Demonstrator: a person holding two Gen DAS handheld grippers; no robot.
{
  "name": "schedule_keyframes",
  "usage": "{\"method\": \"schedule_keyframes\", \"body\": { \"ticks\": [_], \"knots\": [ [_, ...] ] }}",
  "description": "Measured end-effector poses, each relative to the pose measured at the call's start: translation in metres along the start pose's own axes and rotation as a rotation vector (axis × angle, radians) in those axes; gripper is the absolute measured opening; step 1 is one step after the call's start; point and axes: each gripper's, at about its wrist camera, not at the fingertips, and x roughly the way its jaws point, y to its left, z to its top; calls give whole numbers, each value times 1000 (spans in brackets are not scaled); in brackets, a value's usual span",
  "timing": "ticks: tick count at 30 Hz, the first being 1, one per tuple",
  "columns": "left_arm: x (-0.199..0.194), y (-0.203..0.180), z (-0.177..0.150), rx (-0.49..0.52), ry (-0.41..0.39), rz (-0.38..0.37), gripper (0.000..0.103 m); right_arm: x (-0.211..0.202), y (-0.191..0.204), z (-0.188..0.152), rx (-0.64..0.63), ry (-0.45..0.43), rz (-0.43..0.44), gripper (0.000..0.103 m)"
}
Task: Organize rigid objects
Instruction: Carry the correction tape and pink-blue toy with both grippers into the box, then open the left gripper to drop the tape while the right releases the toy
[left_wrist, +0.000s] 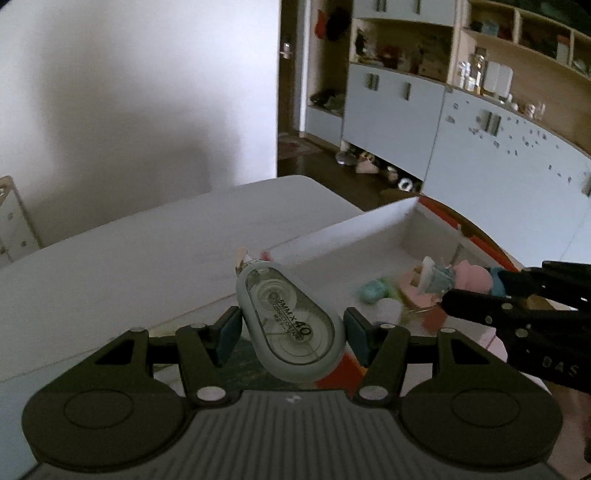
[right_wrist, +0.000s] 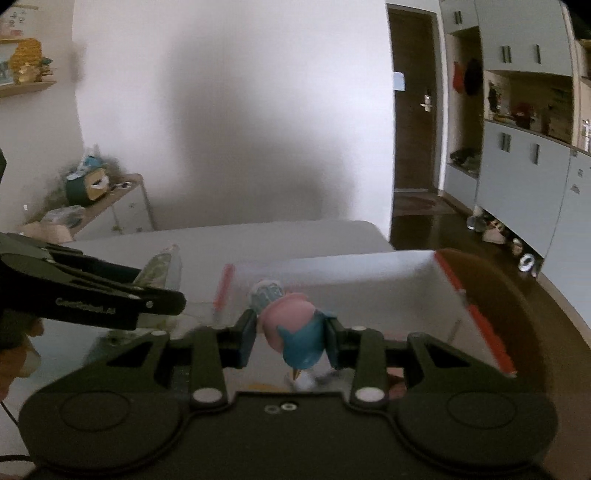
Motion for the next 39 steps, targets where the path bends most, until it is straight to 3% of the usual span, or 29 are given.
{"method": "schedule_keyframes", "body": {
  "ticks": [8,15,27,36,39],
  "knots": [
    [49,-53,21,61,64,-7,60,21,-51,-5,24,36,-44,36],
    [93,-79,31,119,130,13,60,48,-67,-11,1,96,-39,36],
    [170,-89,32,194,308,51,60,99,-76,-10,-55,255,-6,36],
    [197,-88,26,196,423,38,60,120,-67,-21,-85,373,-15,36],
    [204,-86,25,179,465,41,56,123,-67,-23,-83,396,-16,37]
  ]
}}
